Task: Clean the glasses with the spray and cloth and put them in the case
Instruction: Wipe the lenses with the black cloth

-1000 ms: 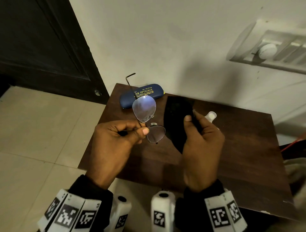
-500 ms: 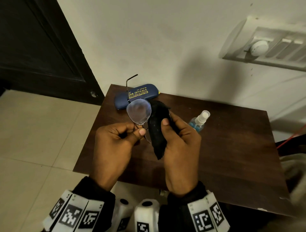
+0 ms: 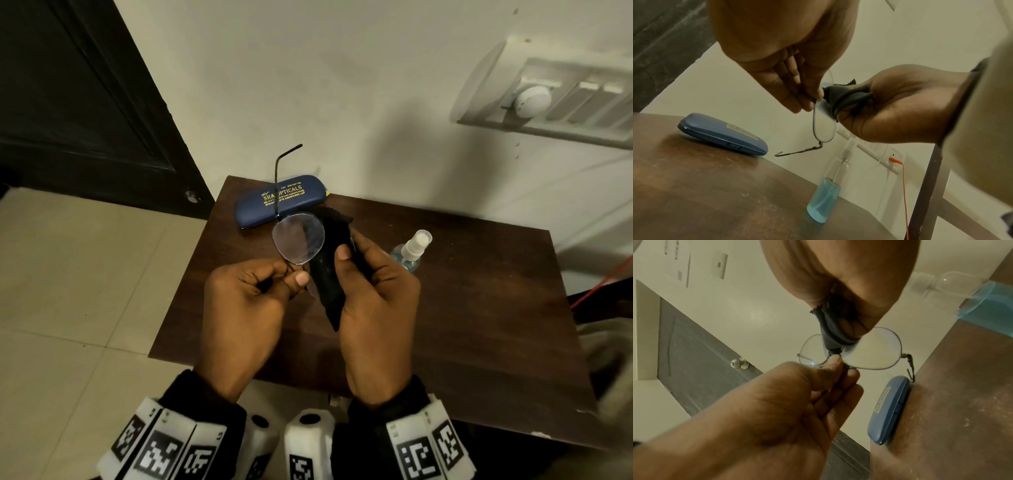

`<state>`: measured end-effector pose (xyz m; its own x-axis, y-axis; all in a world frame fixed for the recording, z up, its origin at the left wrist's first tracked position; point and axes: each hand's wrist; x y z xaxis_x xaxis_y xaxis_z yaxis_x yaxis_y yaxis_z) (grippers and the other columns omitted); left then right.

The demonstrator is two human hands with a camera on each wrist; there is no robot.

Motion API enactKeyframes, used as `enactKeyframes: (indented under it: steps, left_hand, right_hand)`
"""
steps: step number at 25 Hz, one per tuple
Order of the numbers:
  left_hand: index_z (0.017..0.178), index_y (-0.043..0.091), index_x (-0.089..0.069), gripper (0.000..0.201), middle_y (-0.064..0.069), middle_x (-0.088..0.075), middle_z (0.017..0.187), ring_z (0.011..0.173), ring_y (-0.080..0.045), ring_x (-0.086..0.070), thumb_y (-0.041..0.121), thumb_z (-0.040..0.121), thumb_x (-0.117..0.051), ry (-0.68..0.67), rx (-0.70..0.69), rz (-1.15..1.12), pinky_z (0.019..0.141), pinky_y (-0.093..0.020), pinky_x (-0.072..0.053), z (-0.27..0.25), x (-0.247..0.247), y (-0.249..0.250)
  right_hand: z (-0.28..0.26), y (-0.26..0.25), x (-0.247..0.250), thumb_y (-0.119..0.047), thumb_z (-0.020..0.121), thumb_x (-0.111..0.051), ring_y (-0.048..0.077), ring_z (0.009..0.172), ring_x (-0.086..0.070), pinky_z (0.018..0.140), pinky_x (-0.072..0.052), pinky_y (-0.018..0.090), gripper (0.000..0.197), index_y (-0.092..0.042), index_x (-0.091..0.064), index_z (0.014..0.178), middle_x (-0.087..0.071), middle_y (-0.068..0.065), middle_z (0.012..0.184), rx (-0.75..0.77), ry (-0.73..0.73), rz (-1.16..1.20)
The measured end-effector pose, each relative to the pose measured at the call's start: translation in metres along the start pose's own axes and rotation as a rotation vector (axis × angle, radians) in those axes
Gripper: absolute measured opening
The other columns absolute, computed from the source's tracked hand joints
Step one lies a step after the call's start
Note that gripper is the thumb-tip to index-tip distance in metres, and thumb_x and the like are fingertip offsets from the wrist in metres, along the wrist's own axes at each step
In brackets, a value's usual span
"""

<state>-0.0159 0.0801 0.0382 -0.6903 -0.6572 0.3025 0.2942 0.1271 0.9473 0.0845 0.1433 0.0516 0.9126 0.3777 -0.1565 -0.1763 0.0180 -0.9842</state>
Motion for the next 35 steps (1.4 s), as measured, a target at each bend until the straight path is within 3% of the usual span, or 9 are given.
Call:
enactKeyframes:
  steps: [7,11,15,20,25,27,29,32,35]
  left_hand:
    - [0.078,0.014,-0.076,0.009,0.001,-0.072,0.069,0.065,-0.019,-0.068,0.006,0.079,-0.071,0.020,-0.068,0.059,0.062,-0.029,-0.054,0.000,0.008,-0.002]
    - [0.075,0.012,-0.075,0.006,-0.003,-0.071,0.068,0.065,-0.023,-0.067,0.009,0.079,-0.072,-0.002,-0.044,0.048,0.063,-0.041,-0.055,0.000,0.004,-0.004]
    - [0.073,0.017,-0.074,0.012,0.006,-0.070,0.067,0.067,-0.009,-0.067,0.007,0.078,-0.072,0.007,-0.029,0.023,0.068,-0.031,-0.056,0.000,0.007,0.000]
    - [0.063,0.021,-0.066,0.017,0.011,-0.057,0.056,0.057,-0.001,-0.050,0.015,0.078,-0.069,0.019,-0.027,-0.017,0.059,-0.020,-0.043,0.004,0.010,-0.005]
    - [0.066,0.018,-0.067,0.012,0.004,-0.063,0.060,0.059,-0.015,-0.058,0.016,0.078,-0.069,-0.002,-0.041,0.021,0.059,-0.025,-0.048,0.001,0.009,-0.006]
    - [0.067,0.014,-0.068,0.011,-0.001,-0.064,0.061,0.059,-0.014,-0.058,0.016,0.078,-0.069,-0.003,-0.040,0.017,0.060,-0.026,-0.048,0.001,0.008,-0.006]
    - [0.067,0.012,-0.068,0.011,-0.002,-0.064,0.061,0.059,-0.013,-0.060,0.016,0.077,-0.068,-0.006,-0.047,0.021,0.060,-0.026,-0.049,0.001,0.008,-0.005]
    - [0.067,0.012,-0.069,0.012,-0.002,-0.064,0.061,0.062,-0.021,-0.062,0.017,0.077,-0.067,-0.007,-0.052,0.021,0.059,-0.030,-0.050,0.000,0.008,-0.003]
    - [0.069,0.016,-0.069,0.010,0.002,-0.066,0.062,0.061,-0.013,-0.063,0.017,0.078,-0.067,-0.003,-0.050,0.030,0.060,-0.027,-0.051,0.001,0.008,-0.004]
  right_hand:
    - [-0.002,-0.001,-0.004,0.002,0.092,-0.053,0.011,0.089,-0.069,0.079,-0.056,0.030,0.036,-0.028,-0.069,0.102,-0.074,-0.005,0.092,0.019,-0.064,-0.093]
    - [-0.004,-0.001,-0.001,0.007,0.091,-0.051,0.009,0.085,-0.068,0.072,-0.054,0.021,0.045,-0.033,-0.066,0.102,-0.073,-0.010,0.087,0.074,-0.022,-0.063]
    - [0.000,0.003,0.004,0.003,0.093,-0.053,0.002,0.085,-0.066,0.067,-0.049,0.010,0.034,-0.026,-0.065,0.105,-0.070,-0.007,0.089,0.094,0.076,-0.094]
    - [0.017,0.016,0.023,-0.017,0.096,-0.053,0.024,0.108,-0.064,0.091,-0.053,0.047,0.024,-0.013,-0.066,0.116,-0.069,0.005,0.111,-0.018,0.254,0.069]
    - [0.020,0.014,0.026,-0.032,0.096,-0.049,0.036,0.109,-0.062,0.080,-0.053,0.060,0.020,-0.028,-0.064,0.107,-0.065,0.014,0.116,-0.046,0.212,0.193]
    - [0.019,0.013,0.022,-0.040,0.089,-0.056,0.041,0.107,-0.062,0.068,-0.056,0.054,0.027,-0.022,-0.063,0.108,-0.061,0.022,0.117,-0.082,0.164,0.251]
    - [0.017,0.013,0.022,-0.037,0.080,-0.068,0.035,0.106,-0.064,0.076,-0.056,0.050,0.033,-0.018,-0.064,0.106,-0.065,0.018,0.113,-0.069,0.111,0.243]
    - [0.014,0.010,0.023,-0.005,0.075,-0.074,0.020,0.095,-0.069,0.075,-0.057,0.035,0.027,-0.012,-0.064,0.100,-0.073,0.001,0.095,-0.029,0.054,0.137]
    - [0.012,0.009,0.024,0.010,0.074,-0.073,0.010,0.087,-0.068,0.071,-0.054,0.026,0.033,-0.013,-0.063,0.096,-0.070,-0.008,0.086,0.075,0.089,-0.013]
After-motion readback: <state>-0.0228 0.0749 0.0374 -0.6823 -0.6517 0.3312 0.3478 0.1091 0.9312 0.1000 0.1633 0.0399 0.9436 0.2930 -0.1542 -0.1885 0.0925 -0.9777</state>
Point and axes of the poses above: each hand's wrist, its own z-axis towards the middle knuckle, its own x-axis out of the back of the hand, y = z × x
